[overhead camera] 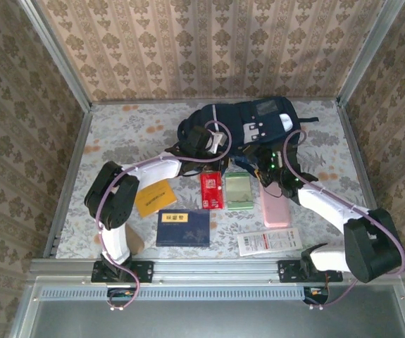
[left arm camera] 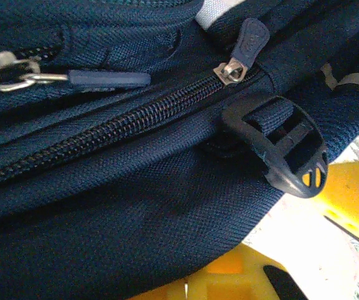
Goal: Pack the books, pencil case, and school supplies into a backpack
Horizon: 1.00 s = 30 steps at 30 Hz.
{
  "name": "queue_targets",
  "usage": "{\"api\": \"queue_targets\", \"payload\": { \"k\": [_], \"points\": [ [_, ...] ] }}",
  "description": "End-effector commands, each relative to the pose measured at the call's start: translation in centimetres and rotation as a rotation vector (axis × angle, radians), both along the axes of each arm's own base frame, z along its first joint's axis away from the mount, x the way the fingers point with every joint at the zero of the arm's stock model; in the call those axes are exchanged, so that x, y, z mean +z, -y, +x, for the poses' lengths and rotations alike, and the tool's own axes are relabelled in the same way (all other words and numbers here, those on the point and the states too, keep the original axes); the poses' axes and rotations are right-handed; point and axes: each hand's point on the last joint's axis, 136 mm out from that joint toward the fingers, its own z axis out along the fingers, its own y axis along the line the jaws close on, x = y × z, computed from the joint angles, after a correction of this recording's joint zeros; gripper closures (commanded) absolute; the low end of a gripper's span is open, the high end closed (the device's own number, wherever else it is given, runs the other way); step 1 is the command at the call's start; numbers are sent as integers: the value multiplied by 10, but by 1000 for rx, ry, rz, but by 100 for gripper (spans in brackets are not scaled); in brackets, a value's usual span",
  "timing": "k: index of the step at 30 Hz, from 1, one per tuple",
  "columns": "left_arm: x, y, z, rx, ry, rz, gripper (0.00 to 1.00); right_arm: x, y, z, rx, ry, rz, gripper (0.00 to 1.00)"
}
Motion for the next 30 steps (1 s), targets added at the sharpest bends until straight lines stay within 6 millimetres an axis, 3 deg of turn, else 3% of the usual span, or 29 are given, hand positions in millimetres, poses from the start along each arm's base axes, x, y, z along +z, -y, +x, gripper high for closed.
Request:
{"api": "queue_targets", "payload": {
  "k": [1,3,9,14,19,30],
  "points": [
    [58,24,0,-48,74,-134,100,47,-8,32,-47,190,179,10],
    [61,27,0,-49,74,-141,100,33,-7,43,-52,168,158,15],
    [67,30,-2,-57,77,-148,100,-7,9,53,-93,41,115,49],
    [57,21,-5,-59,70,-83,100,-18,28,54,-113,6,80,91],
    [41,2,-4,-47,52,2,100,-17,50,56,-125,-18,67,100],
    [23,-44,12,34,45,100,100,-13,78,65,-139,-37,85,100]
  ]
}}
